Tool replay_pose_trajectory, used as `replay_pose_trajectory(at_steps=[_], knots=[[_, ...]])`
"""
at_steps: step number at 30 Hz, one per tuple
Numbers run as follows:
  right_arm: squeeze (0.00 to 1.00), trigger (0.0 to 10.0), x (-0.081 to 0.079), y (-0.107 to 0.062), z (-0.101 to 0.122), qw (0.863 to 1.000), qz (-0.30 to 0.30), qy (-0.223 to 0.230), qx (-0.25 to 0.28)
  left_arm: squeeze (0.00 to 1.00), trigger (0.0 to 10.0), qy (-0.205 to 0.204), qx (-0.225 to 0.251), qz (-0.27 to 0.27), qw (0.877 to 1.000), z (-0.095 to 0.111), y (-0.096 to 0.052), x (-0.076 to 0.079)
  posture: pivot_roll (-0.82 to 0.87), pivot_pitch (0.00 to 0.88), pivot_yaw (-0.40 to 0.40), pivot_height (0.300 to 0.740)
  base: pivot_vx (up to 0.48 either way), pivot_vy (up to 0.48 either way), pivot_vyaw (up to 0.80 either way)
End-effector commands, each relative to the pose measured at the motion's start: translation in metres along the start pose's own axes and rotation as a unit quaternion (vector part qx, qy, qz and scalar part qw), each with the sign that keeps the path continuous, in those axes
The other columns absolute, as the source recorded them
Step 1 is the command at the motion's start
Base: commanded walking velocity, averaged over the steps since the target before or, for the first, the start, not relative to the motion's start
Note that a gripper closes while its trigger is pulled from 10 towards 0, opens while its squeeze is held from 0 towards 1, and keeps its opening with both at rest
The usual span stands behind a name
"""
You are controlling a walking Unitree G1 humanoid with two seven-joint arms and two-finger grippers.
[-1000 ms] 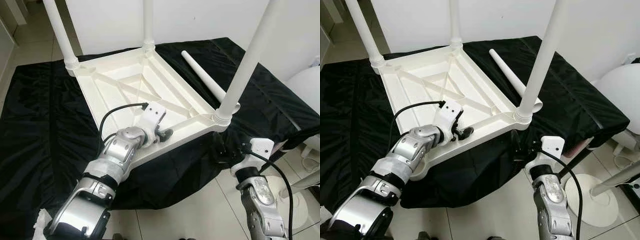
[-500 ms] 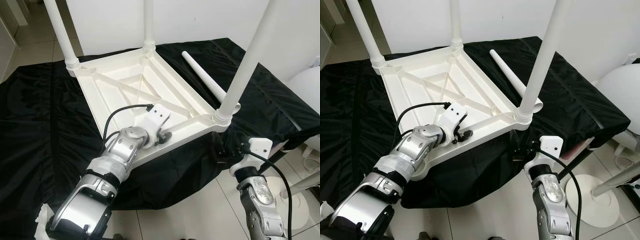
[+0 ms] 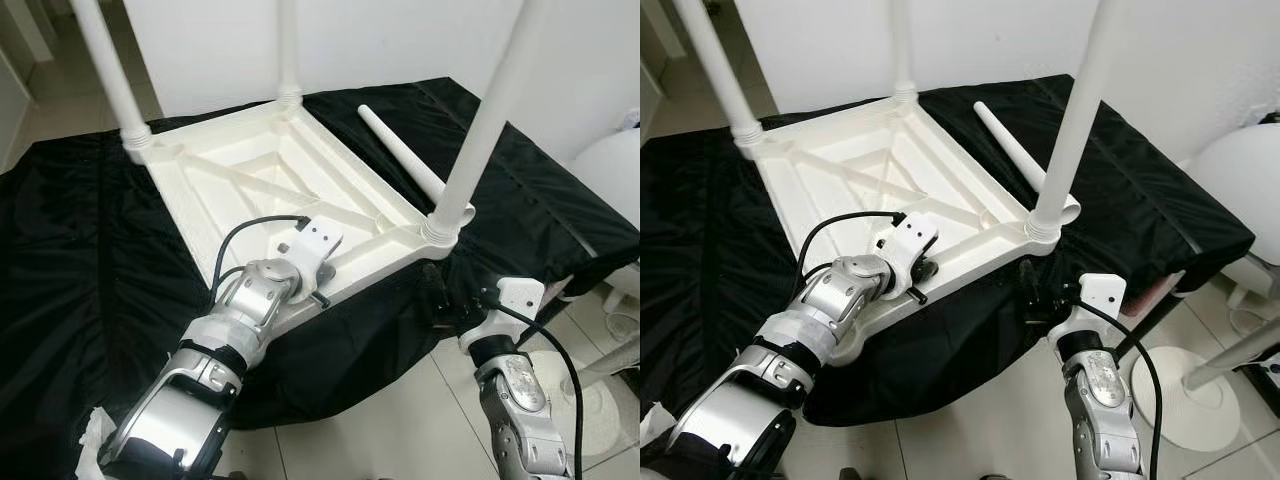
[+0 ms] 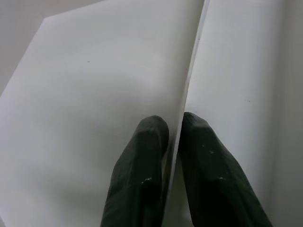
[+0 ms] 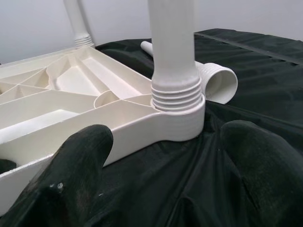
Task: Building children table
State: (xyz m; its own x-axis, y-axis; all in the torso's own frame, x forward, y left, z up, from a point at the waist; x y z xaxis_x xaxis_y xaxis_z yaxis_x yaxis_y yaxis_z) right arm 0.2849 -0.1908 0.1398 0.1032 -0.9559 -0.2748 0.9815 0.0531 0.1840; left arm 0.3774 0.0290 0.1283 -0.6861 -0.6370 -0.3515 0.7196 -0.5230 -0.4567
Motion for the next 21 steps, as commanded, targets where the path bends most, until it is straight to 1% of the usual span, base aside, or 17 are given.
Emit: replay_pose_trajectory(at_steps=[1, 2, 3, 4, 5, 8, 9, 10, 11, 13, 15, 18, 21], knots=[[0.00, 10.0, 0.001, -0.001, -0.002, 1.000, -0.003, 0.000, -0.008, 0.00, 0.0, -0.015, -0.061, 0.118, 0.991, -0.029, -0.008, -0.028, -0.10, 0.063, 0.066, 0.740, 0.000, 0.000, 0.00], [0.00, 10.0, 0.001, -0.001, -0.002, 1.000, -0.003, -0.001, -0.008, 0.00, 0.0, -0.020, -0.065, 0.134, 0.989, -0.032, -0.011, -0.034, -0.10, 0.066, 0.062, 0.740, 0.000, 0.000, 0.00], [0.00, 10.0, 0.001, -0.001, -0.002, 1.000, -0.003, -0.001, -0.008, 0.00, 0.0, -0.020, -0.065, 0.134, 0.989, -0.032, -0.011, -0.034, -0.10, 0.066, 0.062, 0.740, 0.000, 0.000, 0.00], [0.00, 10.0, 0.001, -0.001, -0.002, 1.000, -0.003, -0.001, -0.008, 0.00, 0.0, -0.023, -0.068, 0.151, 0.986, -0.036, -0.014, -0.040, -0.10, 0.066, 0.062, 0.740, 0.000, 0.000, 0.00], [0.00, 10.0, 0.001, -0.001, -0.002, 1.000, -0.003, -0.001, -0.008, 0.00, 0.0, -0.023, -0.068, 0.151, 0.986, -0.036, -0.014, -0.040, -0.10, 0.066, 0.062, 0.740, 0.000, 0.000, 0.00], [0.00, 10.0, 0.001, -0.001, -0.002, 1.000, -0.003, -0.001, -0.008, 0.00, 0.0, -0.037, -0.079, 0.202, 0.976, -0.047, -0.023, -0.055, -0.10, 0.070, 0.063, 0.740, 0.000, 0.000, 0.00], [0.00, 10.0, 0.001, -0.001, -0.002, 1.000, -0.003, -0.001, -0.008, 0.00, 0.0, -0.037, -0.079, 0.202, 0.976, -0.047, -0.023, -0.055, -0.10, 0.070, 0.063, 0.740, 0.000, 0.000, 0.00], [0.00, 10.0, 0.001, -0.001, -0.001, 1.000, -0.003, -0.001, -0.008, 0.00, 0.0, -0.040, -0.084, 0.214, 0.972, -0.051, -0.027, -0.058, -0.10, 0.073, 0.063, 0.740, 0.000, 0.000, 0.00], [0.00, 10.0, 0.001, -0.001, -0.001, 1.000, -0.003, -0.001, -0.008, 0.00, 0.0, -0.040, -0.084, 0.214, 0.972, -0.051, -0.027, -0.058, -0.10, 0.073, 0.063, 0.740, 0.000, 0.000, 0.00], [0.00, 10.0, 0.002, -0.001, -0.002, 1.000, -0.004, -0.001, -0.008, 0.00, 0.0, -0.054, -0.090, 0.232, 0.967, -0.057, -0.032, -0.061, -0.10, 0.073, 0.063, 0.740, 0.000, 0.000, 0.00], [0.00, 10.0, 0.002, -0.001, -0.001, 1.000, -0.004, -0.001, -0.008, 0.00, 0.0, -0.061, -0.092, 0.240, 0.964, -0.060, -0.035, -0.062, -0.10, 0.077, 0.062, 0.740, 0.000, 0.000, 0.00], [0.00, 10.0, 0.002, -0.001, -0.002, 1.000, -0.004, -0.001, -0.009, 0.00, 0.0, -0.069, -0.099, 0.247, 0.961, -0.066, -0.039, -0.060, -0.10, 0.077, 0.062, 0.740, 0.000, 0.000, 0.00], [0.00, 10.0, 0.002, 0.000, -0.001, 1.000, -0.003, -0.002, -0.009, 0.00, 0.0, -0.070, -0.103, 0.246, 0.961, -0.070, -0.044, -0.053, -0.09, 0.082, 0.061, 0.740, 0.000, 0.000, 0.00]])
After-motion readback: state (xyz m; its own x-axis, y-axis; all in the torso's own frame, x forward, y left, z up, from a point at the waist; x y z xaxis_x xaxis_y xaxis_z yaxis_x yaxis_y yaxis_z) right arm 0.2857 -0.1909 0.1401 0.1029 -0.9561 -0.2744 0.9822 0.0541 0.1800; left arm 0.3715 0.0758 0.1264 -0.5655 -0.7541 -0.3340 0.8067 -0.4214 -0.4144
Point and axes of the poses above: a point about 5 cm out from each wrist's last joint towards the gripper, its own y axis pointing out of the wrist towards the gripper, its own z axis along the axis of the wrist's last joint, x = y × z, the point moved 3 cm from there along y, pointing out of the wrist towards the gripper, and after that the axes turned 12 degrees about y, right-handed, at the moved point
